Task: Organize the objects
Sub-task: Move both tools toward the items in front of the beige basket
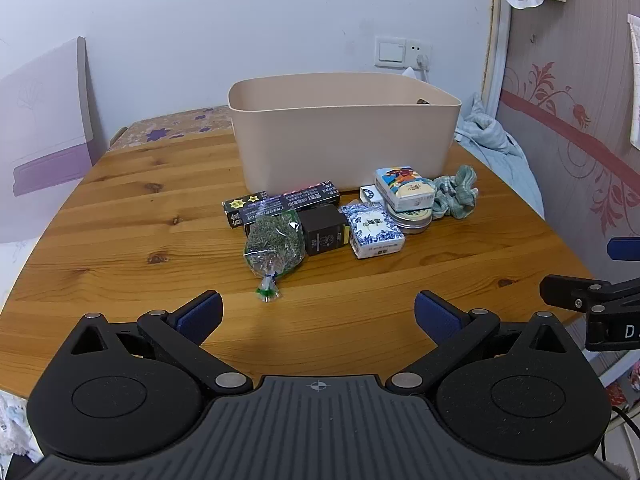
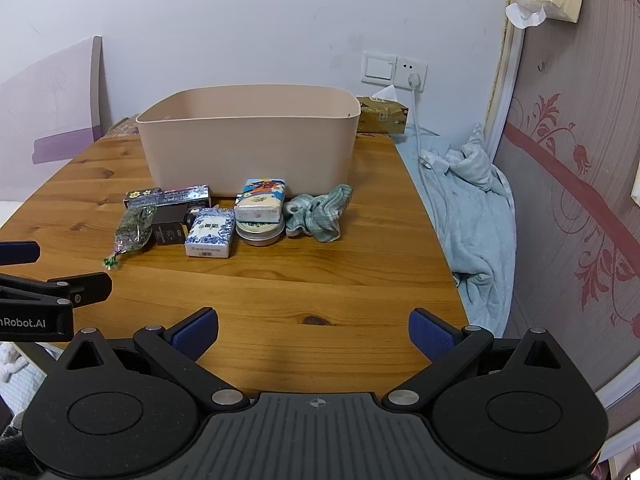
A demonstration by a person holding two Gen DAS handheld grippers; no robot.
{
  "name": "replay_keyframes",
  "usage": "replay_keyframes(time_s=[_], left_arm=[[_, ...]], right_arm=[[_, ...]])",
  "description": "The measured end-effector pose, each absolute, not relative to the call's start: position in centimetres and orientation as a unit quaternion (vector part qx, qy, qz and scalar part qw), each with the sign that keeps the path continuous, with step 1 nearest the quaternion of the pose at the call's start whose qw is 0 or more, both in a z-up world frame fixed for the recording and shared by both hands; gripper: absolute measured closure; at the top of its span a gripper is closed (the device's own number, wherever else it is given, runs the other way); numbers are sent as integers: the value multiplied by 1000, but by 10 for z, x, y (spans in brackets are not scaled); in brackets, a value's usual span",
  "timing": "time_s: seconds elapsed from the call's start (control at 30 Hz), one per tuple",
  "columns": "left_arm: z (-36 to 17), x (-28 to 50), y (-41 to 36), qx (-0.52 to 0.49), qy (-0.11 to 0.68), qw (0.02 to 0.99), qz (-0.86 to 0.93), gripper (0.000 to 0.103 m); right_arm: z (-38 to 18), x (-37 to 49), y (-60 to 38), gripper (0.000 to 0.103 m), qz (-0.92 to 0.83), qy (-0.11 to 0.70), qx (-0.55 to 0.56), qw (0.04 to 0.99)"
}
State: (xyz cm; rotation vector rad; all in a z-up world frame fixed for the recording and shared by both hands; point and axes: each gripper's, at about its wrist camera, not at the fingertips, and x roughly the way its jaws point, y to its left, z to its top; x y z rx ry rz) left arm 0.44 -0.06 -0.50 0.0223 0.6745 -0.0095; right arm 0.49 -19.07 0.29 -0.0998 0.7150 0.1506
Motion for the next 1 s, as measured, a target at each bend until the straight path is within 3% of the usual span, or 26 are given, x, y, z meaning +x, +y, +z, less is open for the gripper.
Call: replay_keyframes(time_s=[1.0], left_arm=[[-12,13,5,6,341,940,-3,0]], right_arm=[[-1,13,-187,0,74,361,-57,928]])
